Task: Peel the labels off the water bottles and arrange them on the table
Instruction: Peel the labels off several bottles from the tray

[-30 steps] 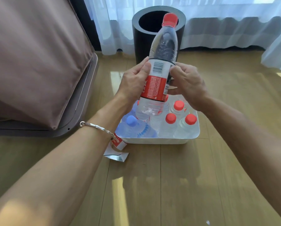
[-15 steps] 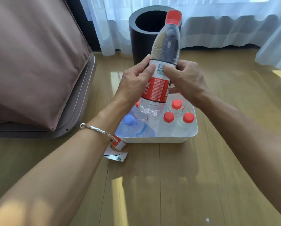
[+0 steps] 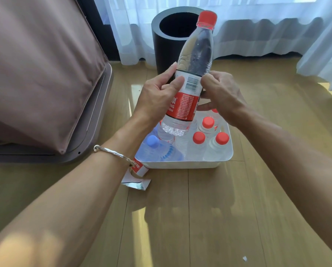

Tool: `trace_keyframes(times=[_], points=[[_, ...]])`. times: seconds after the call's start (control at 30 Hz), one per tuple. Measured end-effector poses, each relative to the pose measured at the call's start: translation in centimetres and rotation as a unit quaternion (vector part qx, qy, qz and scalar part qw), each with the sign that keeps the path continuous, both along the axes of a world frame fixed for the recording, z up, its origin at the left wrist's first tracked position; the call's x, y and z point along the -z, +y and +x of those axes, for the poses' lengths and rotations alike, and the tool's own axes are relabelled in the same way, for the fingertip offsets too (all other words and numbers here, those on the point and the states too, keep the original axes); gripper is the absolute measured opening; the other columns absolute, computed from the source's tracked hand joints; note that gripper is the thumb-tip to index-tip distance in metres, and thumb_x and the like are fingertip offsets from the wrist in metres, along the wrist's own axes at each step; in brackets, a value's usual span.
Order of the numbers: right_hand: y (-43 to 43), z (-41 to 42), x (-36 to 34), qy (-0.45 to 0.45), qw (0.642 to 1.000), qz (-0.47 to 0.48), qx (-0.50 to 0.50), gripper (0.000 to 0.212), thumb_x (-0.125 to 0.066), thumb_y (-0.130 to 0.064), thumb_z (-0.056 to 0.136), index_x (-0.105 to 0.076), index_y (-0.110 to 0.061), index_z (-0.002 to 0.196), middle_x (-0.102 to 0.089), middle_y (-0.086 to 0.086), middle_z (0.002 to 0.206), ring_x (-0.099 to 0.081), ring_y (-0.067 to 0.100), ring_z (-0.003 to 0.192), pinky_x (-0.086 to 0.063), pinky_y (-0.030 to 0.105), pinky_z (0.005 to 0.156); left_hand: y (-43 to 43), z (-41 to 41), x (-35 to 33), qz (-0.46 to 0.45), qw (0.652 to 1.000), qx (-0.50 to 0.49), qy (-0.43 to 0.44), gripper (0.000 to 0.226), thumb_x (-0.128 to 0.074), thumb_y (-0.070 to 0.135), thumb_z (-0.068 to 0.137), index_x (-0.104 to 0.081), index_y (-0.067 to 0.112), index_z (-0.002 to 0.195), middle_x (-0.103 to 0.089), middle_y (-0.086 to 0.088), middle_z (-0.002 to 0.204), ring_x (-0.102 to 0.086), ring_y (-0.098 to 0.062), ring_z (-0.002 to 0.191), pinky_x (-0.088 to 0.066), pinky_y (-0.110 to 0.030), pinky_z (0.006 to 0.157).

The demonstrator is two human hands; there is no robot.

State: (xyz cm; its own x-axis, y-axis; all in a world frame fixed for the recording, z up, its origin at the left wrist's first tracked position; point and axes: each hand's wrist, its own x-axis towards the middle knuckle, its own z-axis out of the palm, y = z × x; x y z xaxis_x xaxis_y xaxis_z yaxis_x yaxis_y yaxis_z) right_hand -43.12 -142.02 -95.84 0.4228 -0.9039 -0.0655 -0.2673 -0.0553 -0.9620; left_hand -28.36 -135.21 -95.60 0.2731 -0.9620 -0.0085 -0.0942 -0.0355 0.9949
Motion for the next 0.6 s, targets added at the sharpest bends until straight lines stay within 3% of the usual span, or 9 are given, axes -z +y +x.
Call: trace_keyframes(times=[0.13,0.27,0.37,0.47,0.53,0.6], points=[[0.09,0.17,-0.01,0.009,1.0,-0.009,-0.013,0.033,-0.049,-0.038,0.094,-0.063,-0.011,0.109,-0.072,0.003,0.105,-0.071,0.018,0.094,-0.062,0.041,0.079,-0.01,0.26,0.34,0.0,1.0,0.003,-0.005,0.049,-0.059,0.022,0.098,-0.046,0.019,0.145,-0.075,0.016,0.082,-0.073,-0.009,0.092,-0.059,-0.036,0.084],[0.22,0.39,0.13,0.035,0.999,-0.029,0.0,0.04,-0.047,-0.043,0.081,-0.064,-0.013,0.101,-0.072,0.0,0.097,-0.072,0.015,0.088,-0.063,0.036,0.072,0.08,0.31,0.54,0.005,1.0,-0.001,-0.029,0.049,-0.059,0.024,0.098,-0.045,0.019,0.146,-0.074,0.021,0.08,-0.072,-0.009,0.093,-0.059,-0.038,0.088],[0.24,0.23,0.3,0.029,0.999,-0.038,-0.005,0.036,-0.049,-0.037,0.088,-0.065,-0.008,0.102,-0.073,0.0,0.097,-0.072,0.015,0.087,-0.063,0.036,0.071,0.05,0.28,0.5,0.006,0.999,-0.004,-0.05,0.045,-0.056,0.024,0.099,-0.047,0.023,0.144,-0.072,0.025,0.079,-0.072,-0.003,0.089,-0.06,-0.032,0.084],[0.05,0.08,0.6,0.016,0.999,-0.038,0.012,0.033,-0.048,-0.024,0.096,-0.066,0.003,0.1,-0.074,0.005,0.097,-0.074,0.017,0.085,-0.063,0.042,0.072,0.25,0.25,0.25,0.002,0.996,0.007,-0.084,0.028,-0.049,0.024,0.103,-0.053,0.035,0.128,-0.073,0.022,0.084,-0.071,0.0,0.085,-0.059,-0.024,0.075],[-0.08,0.02,0.81,0.004,0.999,-0.038,0.02,0.036,-0.045,-0.024,0.093,-0.068,0.003,0.098,-0.074,0.011,0.094,-0.074,0.023,0.084,-0.062,0.047,0.072,0.45,0.24,-0.1,0.013,0.993,0.027,-0.117,0.023,-0.05,0.029,0.1,-0.055,0.035,0.122,-0.074,0.012,0.091,-0.072,-0.006,0.085,-0.06,-0.03,0.075],[0.0,-0.06,0.74,-0.003,1.0,-0.031,0.001,0.039,-0.043,-0.029,0.086,-0.074,-0.01,0.098,-0.074,0.013,0.095,-0.073,0.027,0.087,-0.061,0.046,0.073,0.39,0.19,-0.36,0.042,0.984,0.047,-0.164,0.037,-0.056,0.042,0.086,-0.053,0.039,0.123,-0.073,0.009,0.093,-0.071,-0.011,0.087,-0.061,-0.04,0.077]])
